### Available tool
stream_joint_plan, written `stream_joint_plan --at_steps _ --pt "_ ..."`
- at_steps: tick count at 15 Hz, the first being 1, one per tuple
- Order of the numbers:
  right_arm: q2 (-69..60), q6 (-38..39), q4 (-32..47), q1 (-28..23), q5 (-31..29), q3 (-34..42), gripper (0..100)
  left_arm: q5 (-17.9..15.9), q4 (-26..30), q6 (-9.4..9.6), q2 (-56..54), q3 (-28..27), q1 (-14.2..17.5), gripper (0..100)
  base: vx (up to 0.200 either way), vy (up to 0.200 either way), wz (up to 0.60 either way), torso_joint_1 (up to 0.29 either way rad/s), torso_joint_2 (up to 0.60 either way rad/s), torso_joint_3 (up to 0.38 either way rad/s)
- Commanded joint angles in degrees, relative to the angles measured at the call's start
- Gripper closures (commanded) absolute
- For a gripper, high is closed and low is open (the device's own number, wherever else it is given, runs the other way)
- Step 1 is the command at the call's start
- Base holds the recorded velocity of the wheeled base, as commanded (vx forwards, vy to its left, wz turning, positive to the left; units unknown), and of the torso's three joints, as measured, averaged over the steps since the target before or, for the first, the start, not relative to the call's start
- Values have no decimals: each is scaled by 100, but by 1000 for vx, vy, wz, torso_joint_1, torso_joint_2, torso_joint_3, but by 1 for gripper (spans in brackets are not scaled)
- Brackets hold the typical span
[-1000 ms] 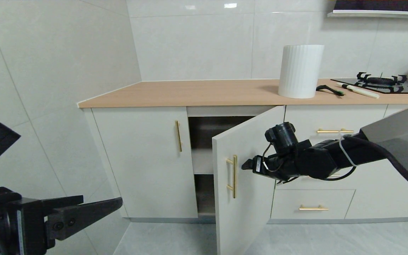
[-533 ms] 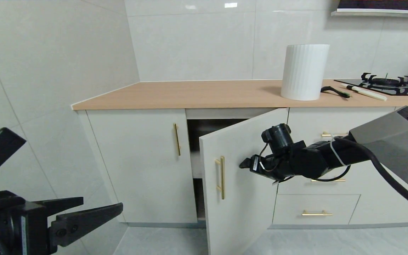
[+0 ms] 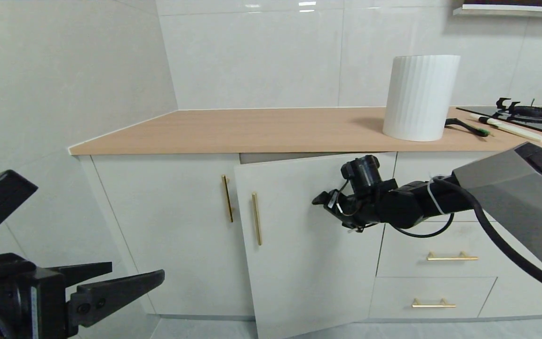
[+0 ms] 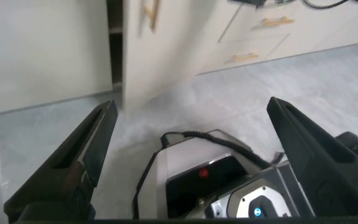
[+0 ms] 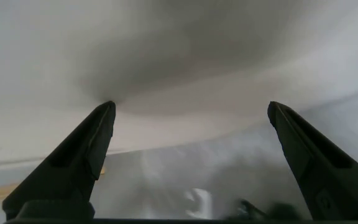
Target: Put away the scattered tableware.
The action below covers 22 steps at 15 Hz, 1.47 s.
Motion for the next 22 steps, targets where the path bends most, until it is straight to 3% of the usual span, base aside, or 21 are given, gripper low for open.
stream_joint_plan --at_steps 1,6,15,17,20,22 --pt "152 233 24 9 -17 -268 0 -4 -1 -3 -11 -1 -11 0 0 0 0 0 0 0" --pt "644 549 33 -97 -738 -910 0 5 -1 -3 -11 -1 -2 0 0 0 0 0 0 0" --pt "644 769 86 -264 -870 -1112 0 5 -1 -3 -11 -1 -2 0 0 0 0 0 0 0" --pt "11 707 420 -167 -729 -558 0 5 -1 -3 -28 -1 -2 0 0 0 0 0 0 0" --pt "-1298 -22 420 0 -334 549 0 14 -10 14 -134 -1 -2 0 0 0 0 0 0 0" --pt "-2335 -497 420 88 -421 1332 0 22 -1 14 -389 -1 -2 0 0 0 0 0 0 0"
